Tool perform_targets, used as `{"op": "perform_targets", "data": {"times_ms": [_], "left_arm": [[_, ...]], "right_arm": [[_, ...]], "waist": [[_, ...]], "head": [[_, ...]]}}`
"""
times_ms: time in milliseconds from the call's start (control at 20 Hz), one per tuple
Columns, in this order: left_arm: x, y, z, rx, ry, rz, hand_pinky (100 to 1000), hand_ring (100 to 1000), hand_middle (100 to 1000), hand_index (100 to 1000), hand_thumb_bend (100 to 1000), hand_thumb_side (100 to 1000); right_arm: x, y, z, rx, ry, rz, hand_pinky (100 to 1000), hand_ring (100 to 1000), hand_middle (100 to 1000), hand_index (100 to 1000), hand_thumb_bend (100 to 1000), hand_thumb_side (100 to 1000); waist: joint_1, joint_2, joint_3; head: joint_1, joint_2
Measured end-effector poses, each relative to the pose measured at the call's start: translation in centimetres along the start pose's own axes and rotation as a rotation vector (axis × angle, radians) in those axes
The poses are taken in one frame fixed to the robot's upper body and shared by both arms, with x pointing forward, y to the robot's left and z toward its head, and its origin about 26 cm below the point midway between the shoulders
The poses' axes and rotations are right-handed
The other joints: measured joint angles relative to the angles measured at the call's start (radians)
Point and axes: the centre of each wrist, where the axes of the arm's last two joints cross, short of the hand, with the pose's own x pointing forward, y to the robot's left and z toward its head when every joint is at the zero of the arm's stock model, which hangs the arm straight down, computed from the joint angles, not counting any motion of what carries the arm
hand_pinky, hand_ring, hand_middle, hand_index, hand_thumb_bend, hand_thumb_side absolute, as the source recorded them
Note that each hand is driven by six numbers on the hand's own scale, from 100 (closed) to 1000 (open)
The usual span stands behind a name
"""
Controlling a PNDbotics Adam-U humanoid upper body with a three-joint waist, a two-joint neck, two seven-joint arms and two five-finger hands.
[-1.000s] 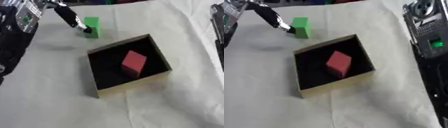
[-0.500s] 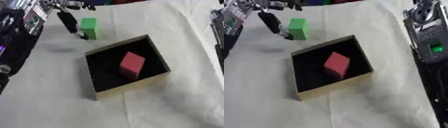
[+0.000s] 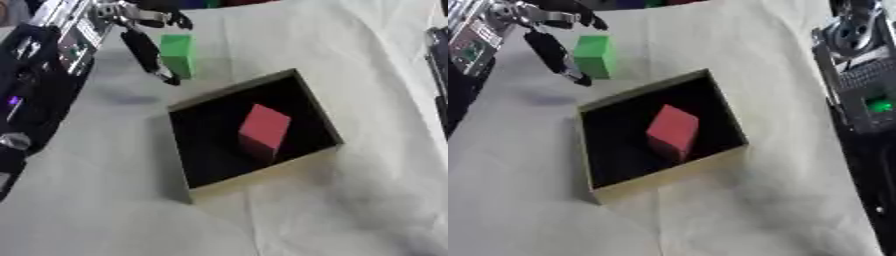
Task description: Pick up objects on the table and place them in the box.
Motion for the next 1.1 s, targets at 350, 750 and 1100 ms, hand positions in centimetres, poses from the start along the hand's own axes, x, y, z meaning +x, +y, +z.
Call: {"op": "perform_targets", "data": {"times_ms": [350,750,1100], "left_arm": [[-0.9,-0.4,-0.1,0.035,0.058,0.020,939,951,917,1000,548,448],[-1.5,-0.8,-0.4,0.063,0.102,0.035,913,926,887,1000,502,446],[-1.9,-1.3,-0.7,0.068,0.107,0.049,826,813,754,879,436,373]], "right_arm": [[-0.1,0.0,-0.1,0.004,0.005,0.003,812,764,771,975,100,1000],[-0.2,0.0,-0.1,0.016,0.011,0.005,817,767,771,976,100,1000],[-0.3,-0.2,-0.1,0.019,0.014,0.005,819,768,770,979,100,1000]], "waist": [[0.001,0.014,-0.009],[0.002,0.029,-0.020],[0.004,0.042,-0.034]], "head": [[0.006,-0.010],[0.017,-0.021],[0.026,-0.036]]}}
